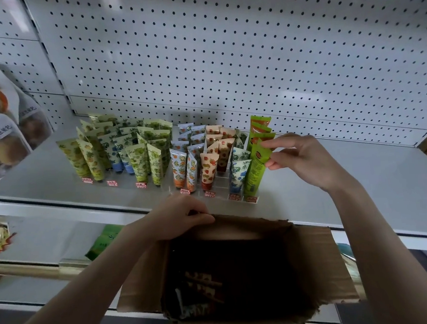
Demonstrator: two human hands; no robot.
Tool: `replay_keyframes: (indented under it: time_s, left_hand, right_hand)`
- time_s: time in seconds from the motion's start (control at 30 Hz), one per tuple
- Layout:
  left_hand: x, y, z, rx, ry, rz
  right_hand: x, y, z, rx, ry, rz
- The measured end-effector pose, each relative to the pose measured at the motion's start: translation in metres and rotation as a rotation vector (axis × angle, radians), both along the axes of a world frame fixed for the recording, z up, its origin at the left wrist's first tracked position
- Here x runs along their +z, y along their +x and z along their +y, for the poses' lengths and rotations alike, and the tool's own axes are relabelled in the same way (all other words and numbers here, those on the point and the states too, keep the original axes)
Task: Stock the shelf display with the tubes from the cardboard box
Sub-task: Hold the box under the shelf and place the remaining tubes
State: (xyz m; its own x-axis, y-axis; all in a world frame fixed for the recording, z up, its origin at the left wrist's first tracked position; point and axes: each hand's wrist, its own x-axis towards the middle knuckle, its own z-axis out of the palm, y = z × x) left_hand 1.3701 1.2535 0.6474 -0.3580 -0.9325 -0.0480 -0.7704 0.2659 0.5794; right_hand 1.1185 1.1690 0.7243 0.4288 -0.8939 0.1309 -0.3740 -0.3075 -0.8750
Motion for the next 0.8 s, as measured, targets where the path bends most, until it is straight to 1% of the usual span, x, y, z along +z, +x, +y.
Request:
replay_keyframes:
  time_s: [0.23, 0.33, 0.47, 0.8]
  left_hand:
    - [0.002, 0.002, 0.001, -0.006, 0.014, 0.012]
    - [0.001, 0.003, 0.001, -0.006, 0.015, 0.013]
    - [-0.001, 0.003, 0.001, 0.000, 0.005, 0.019]
    - [-0.004, 0.004, 0.000, 0.003, 0.002, 0.030]
  right_hand:
    - [0.001, 0.001, -0.001, -0.022, -0.030, -0.018]
    - [0.000, 0.003, -0.001, -0.033, -0.073, -0.003]
    - [-0.003, 0.004, -0.005, -0.069, -0.158, 0.074]
    - [-0.006, 0.010, -0.010, -0.136, -0.266, 0.068]
